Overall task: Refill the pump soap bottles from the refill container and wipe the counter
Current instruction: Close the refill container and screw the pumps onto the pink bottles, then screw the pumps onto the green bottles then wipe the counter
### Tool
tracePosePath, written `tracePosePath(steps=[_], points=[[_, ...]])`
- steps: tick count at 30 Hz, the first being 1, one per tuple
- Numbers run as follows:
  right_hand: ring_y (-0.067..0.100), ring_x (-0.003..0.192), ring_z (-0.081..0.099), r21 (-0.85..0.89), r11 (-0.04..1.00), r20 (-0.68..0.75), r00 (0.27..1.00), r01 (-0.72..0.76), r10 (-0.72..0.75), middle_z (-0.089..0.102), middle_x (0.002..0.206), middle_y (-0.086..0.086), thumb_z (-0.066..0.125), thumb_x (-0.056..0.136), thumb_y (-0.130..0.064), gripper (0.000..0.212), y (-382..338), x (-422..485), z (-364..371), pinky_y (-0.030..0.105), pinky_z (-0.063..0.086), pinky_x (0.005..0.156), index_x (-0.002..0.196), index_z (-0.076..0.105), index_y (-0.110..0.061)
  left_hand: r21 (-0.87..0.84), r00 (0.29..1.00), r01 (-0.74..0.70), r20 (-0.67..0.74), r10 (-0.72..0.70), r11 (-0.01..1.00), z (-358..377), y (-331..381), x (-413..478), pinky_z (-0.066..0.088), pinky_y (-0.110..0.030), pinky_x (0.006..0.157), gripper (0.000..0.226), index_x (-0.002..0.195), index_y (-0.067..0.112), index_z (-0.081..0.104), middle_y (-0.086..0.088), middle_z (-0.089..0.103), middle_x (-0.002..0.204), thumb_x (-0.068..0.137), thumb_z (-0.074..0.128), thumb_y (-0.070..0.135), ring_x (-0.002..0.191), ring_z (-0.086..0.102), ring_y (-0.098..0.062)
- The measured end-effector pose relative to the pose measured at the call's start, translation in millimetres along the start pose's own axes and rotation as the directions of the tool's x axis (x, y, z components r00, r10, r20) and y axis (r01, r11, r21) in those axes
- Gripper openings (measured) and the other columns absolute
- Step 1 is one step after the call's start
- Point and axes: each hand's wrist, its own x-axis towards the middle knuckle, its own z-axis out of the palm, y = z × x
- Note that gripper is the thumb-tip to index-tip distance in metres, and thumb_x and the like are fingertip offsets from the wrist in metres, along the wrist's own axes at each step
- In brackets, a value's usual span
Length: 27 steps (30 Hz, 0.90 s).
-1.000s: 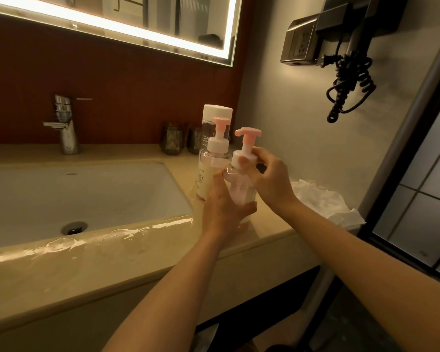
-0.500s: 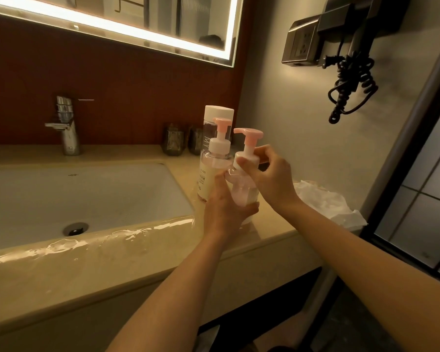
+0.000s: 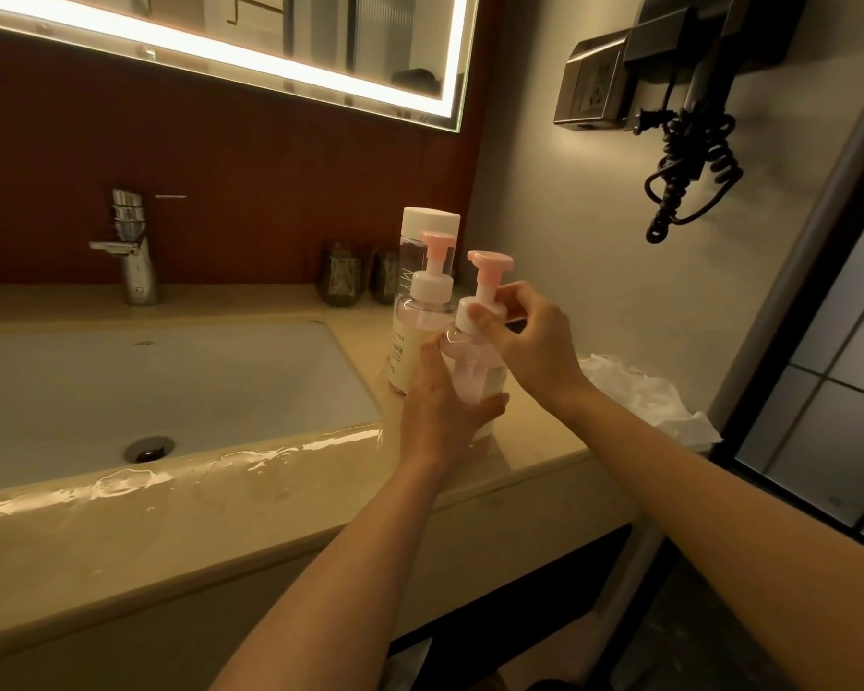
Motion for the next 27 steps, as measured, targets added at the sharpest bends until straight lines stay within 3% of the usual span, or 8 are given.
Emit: tracePosePath(steps=[4, 13, 16, 19, 24, 27], points=[[0.010, 0.088, 0.055, -0.076, 0.997, -0.002, 1.000, 0.009, -0.010, 0.063, 0.111, 0.006, 0.064, 0.084, -0.036, 0.038, 1.4, 4.8, 1.8, 0.020, 0.045, 0.081, 0.109, 0.056, -0.009, 0.018, 1.000, -0.013, -0.010, 0.013, 1.000, 0.8, -0.3, 0.0, 0.045, -0.037, 0.094, 0.086, 0.135, 0.022, 0.028, 0.000, 0.048, 0.132, 0.067, 0.081, 0.034, 0.116, 0.051, -0.020], [0.013, 0.094, 0.059, -0.093, 0.995, -0.010, 1.000, -0.029, 0.028, 0.062, 0.115, 0.004, 0.061, 0.084, -0.042, 0.042, 1.2, 2.7, 6.6, 0.024, 0.047, 0.081, 0.114, 0.053, -0.014, 0.036, 1.000, -0.023, 0.010, 0.023, 0.999, 0.3, -0.8, 0.7, 0.044, -0.036, 0.095, 0.093, 0.136, 0.025, 0.023, 0.001, 0.044, 0.136, 0.065, 0.080, 0.041, 0.120, 0.047, -0.019], [0.017, 0.100, 0.060, -0.108, 0.994, -0.006, 1.000, -0.031, 0.031, 0.060, 0.118, 0.003, 0.056, 0.085, -0.048, 0.048, -1.6, -1.8, 4.2, 0.028, 0.050, 0.083, 0.120, 0.050, -0.016, 0.113, 0.997, -0.063, 0.045, 0.058, 0.992, -10.1, 0.6, -1.2, 0.049, -0.041, 0.093, 0.095, 0.136, 0.026, 0.021, 0.000, 0.046, 0.135, 0.064, 0.078, 0.049, 0.119, 0.049, -0.020], [0.019, 0.103, 0.058, -0.113, 0.993, 0.023, 0.999, -0.036, 0.039, 0.057, 0.121, 0.004, 0.055, 0.085, -0.048, 0.051, -2.4, -6.4, 1.9, 0.034, 0.053, 0.086, 0.124, 0.047, -0.015, 0.207, 0.991, -0.134, 0.058, 0.124, 0.969, -25.9, 2.1, 1.5, 0.048, -0.037, 0.089, 0.099, 0.140, 0.022, 0.018, -0.004, 0.046, 0.136, 0.065, 0.075, 0.052, 0.118, 0.051, -0.022], [0.016, 0.087, 0.054, -0.055, 0.997, -0.271, 0.960, 0.059, -0.072, 0.056, 0.102, 0.005, 0.057, 0.088, -0.038, 0.035, -17.6, -23.0, -2.1, 0.014, 0.044, 0.069, 0.108, 0.052, -0.009, 0.226, 0.996, -0.084, 0.007, 0.085, 0.970, -72.7, 5.5, -0.9, 0.044, -0.035, 0.093, 0.092, 0.143, 0.018, 0.018, -0.005, 0.040, 0.141, 0.073, 0.070, 0.048, 0.122, 0.045, -0.021], [0.010, 0.078, 0.052, 0.027, 0.987, -0.168, 0.974, 0.156, -0.150, 0.054, 0.094, -0.001, 0.054, 0.090, -0.035, 0.027, -40.2, -41.1, 13.6, 0.010, 0.041, 0.068, 0.102, 0.051, -0.011, 0.269, 0.993, -0.096, -0.036, 0.109, 0.958, -117.0, 1.0, -7.6, 0.045, -0.033, 0.090, 0.075, 0.139, 0.014, 0.027, -0.008, 0.048, 0.133, 0.081, 0.063, 0.045, 0.116, 0.050, -0.020]])
